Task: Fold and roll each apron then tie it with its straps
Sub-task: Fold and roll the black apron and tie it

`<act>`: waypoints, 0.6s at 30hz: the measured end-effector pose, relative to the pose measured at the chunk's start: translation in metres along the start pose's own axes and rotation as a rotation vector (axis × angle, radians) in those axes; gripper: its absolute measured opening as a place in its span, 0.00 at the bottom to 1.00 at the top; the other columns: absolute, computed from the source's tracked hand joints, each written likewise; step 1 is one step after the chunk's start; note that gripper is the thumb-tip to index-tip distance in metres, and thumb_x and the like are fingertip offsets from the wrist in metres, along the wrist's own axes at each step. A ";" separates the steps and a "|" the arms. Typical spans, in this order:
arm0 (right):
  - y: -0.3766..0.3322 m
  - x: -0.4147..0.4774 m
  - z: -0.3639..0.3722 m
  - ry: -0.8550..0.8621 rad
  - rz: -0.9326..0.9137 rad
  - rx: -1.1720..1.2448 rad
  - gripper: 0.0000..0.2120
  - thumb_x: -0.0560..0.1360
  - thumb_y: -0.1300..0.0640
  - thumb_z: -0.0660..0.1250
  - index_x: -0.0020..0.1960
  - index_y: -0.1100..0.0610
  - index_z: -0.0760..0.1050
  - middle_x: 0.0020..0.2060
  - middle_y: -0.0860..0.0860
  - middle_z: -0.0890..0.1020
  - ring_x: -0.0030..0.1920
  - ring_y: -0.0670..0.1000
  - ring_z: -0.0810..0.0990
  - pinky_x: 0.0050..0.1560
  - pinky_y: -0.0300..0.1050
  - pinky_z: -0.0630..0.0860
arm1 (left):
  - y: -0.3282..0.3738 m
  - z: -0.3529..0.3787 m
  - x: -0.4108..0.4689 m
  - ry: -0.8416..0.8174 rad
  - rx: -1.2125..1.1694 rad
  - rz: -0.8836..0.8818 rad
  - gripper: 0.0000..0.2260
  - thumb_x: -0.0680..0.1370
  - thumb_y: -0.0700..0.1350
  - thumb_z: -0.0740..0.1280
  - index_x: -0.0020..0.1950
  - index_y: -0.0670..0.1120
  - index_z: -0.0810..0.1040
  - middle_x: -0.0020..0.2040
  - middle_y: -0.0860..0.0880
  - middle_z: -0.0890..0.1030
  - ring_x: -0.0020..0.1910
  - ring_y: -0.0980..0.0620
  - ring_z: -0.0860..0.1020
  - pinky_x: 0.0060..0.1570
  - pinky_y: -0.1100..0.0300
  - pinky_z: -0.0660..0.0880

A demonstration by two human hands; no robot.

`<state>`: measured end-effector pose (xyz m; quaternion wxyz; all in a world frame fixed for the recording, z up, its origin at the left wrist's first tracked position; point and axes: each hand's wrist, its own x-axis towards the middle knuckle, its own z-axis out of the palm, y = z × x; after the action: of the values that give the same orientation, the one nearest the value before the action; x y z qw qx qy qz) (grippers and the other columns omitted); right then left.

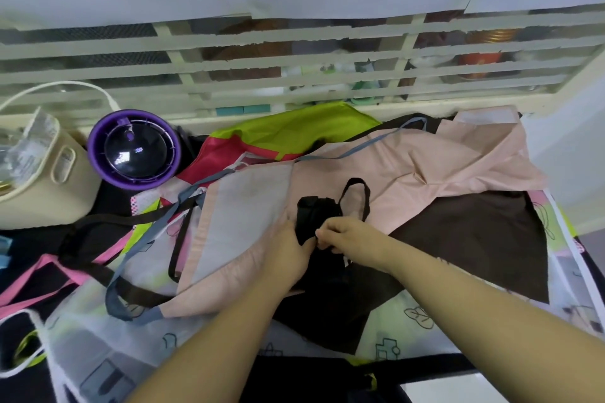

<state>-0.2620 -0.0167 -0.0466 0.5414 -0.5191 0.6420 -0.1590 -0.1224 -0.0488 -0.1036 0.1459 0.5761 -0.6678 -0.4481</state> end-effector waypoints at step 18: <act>0.006 0.001 0.015 -0.036 -0.183 -0.369 0.09 0.79 0.54 0.63 0.52 0.58 0.78 0.50 0.51 0.75 0.50 0.48 0.73 0.55 0.41 0.71 | 0.062 -0.072 -0.008 -0.429 0.063 0.164 0.14 0.81 0.48 0.61 0.40 0.47 0.81 0.40 0.54 0.82 0.43 0.56 0.79 0.46 0.62 0.74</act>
<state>-0.2523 -0.0094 -0.0571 0.4320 -0.6684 0.6005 -0.0779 -0.1080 -0.0765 -0.0133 0.0188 0.4158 -0.7417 -0.5259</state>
